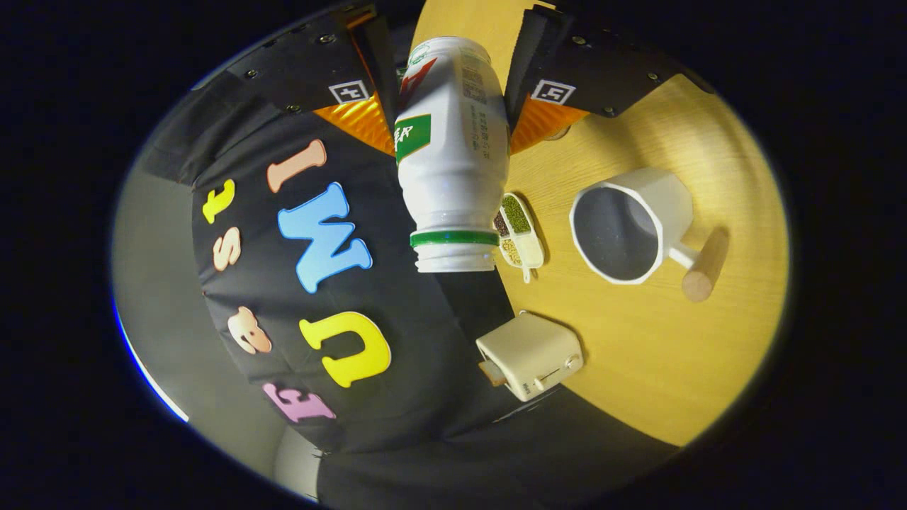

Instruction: Take the bottle from table, then pour the juice into the cup, finally place the bottle on the coaster

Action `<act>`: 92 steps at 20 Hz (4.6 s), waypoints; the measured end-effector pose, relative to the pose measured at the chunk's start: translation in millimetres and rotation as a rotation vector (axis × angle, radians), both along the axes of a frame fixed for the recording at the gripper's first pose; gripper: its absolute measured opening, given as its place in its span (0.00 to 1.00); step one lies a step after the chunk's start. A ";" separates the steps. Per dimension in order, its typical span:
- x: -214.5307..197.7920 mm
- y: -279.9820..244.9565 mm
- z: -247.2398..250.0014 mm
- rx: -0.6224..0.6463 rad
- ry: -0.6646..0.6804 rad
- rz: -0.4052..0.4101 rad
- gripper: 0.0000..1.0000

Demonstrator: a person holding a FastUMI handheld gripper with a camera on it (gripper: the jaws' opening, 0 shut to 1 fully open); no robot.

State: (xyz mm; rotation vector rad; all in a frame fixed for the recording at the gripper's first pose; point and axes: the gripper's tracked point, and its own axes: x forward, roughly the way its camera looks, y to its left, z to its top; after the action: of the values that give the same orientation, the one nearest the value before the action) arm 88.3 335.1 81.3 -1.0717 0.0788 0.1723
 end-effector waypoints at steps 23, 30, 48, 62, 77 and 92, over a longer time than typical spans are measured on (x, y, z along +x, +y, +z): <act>50.5 -43.7 -2.0 1.057 0.125 0.019 0.68; 63.1 -35.2 -18.2 1.024 0.123 0.031 0.68; 87.0 -42.7 -62.1 1.073 0.143 -0.022 0.68; 82.2 -33.0 -66.9 1.002 0.101 0.019 0.72; 36.4 -60.9 46.4 1.104 -0.030 -0.022 0.92; -44.2 -105.2 128.8 1.068 -0.061 -0.038 0.92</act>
State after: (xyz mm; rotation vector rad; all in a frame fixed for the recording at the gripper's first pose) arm 44.1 229.9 210.1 -0.0100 -0.0502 0.1181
